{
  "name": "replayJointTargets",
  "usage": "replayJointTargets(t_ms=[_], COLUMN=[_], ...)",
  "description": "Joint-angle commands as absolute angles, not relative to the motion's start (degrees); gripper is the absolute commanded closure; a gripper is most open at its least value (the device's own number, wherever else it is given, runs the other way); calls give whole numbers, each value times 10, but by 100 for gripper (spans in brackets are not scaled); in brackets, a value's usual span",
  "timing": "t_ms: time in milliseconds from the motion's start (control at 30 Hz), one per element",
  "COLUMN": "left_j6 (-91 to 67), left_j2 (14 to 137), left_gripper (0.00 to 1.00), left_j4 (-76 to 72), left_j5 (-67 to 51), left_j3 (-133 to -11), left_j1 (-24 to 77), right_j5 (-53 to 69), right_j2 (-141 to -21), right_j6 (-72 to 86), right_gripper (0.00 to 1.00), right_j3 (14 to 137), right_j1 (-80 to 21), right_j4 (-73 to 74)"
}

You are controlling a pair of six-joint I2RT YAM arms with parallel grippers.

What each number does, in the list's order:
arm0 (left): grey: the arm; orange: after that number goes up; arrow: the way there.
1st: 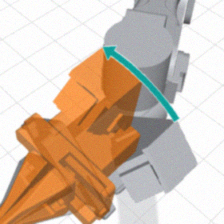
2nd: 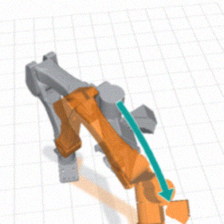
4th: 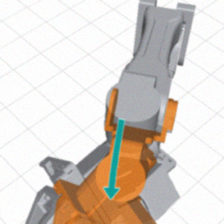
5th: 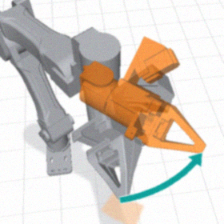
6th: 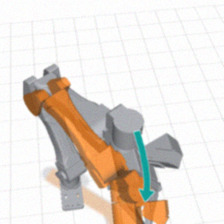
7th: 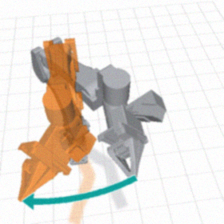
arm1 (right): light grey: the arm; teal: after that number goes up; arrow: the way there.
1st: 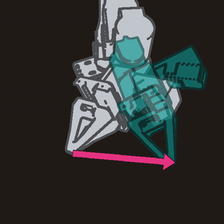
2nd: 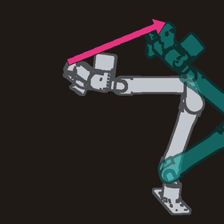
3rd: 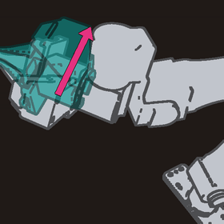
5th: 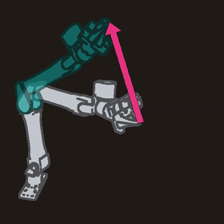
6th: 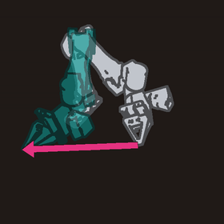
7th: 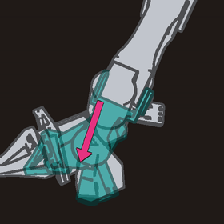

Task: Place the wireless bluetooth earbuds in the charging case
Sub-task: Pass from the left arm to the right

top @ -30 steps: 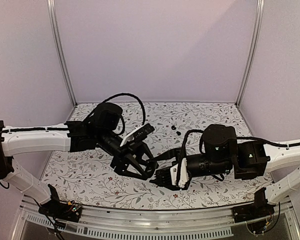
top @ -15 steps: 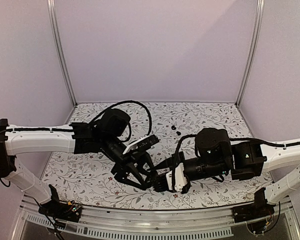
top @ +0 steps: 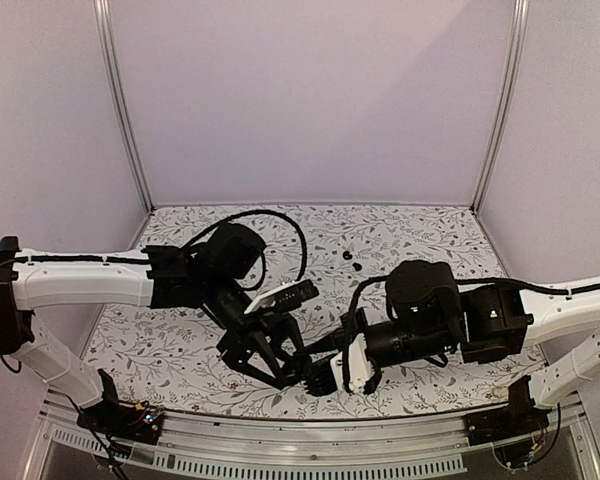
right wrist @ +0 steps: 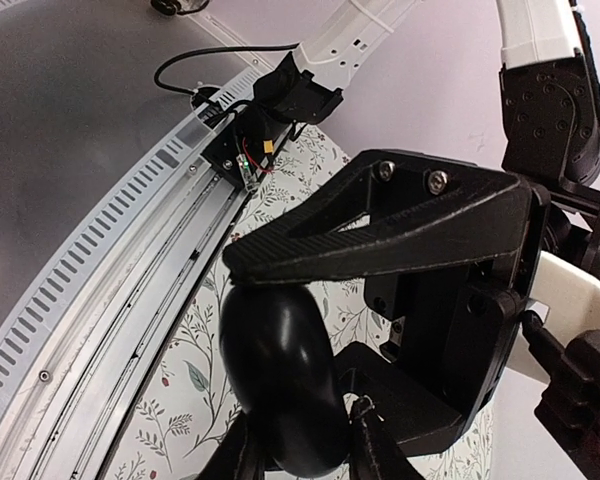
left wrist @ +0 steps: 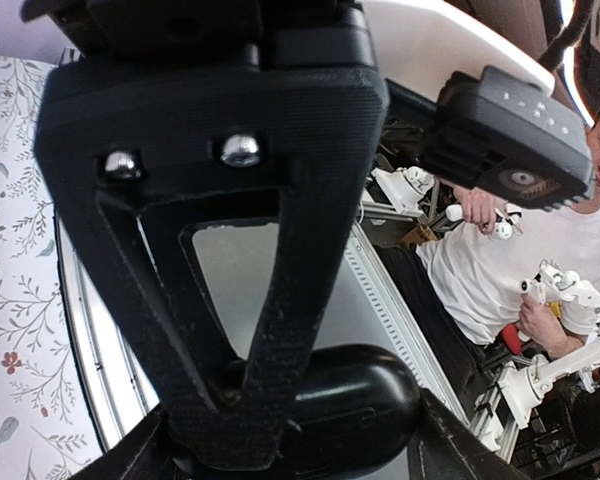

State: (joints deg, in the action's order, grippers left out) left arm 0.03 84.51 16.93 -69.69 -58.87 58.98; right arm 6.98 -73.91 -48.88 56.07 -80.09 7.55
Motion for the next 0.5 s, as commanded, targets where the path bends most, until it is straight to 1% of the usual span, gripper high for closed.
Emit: replayJointTargets(t_ms=[0,100,167,233,300,333,433,467], left_j6=[16,19,20,19,20,20,19,19], left_j2=[860,863,861,857,856,856,859,859], left_gripper=[52,52,52,51,51,51,51,51], left_j4=[148,155,156,156,157,156,159,159], left_j5=[-684,-683,-683,-675,-669,-668,-666,-665], left_j3=[-616,-620,-621,-619,-618,-618,-618,-617], left_j1=[593,594,594,594,593,594,594,594], right_j5=[83,85,85,86,86,89,91,91], right_j2=[-758,-765,-766,-764,-765,-765,-765,-764], right_j6=[-465,-461,-460,-458,-454,-452,-451,-451], right_gripper=[76,78,83,83,73,72,81,82], right_j3=[581,586,588,586,587,588,589,588], right_j1=[-813,-814,-815,-815,-815,-815,-815,-815], right_j4=[71,73,74,73,71,70,71,70])
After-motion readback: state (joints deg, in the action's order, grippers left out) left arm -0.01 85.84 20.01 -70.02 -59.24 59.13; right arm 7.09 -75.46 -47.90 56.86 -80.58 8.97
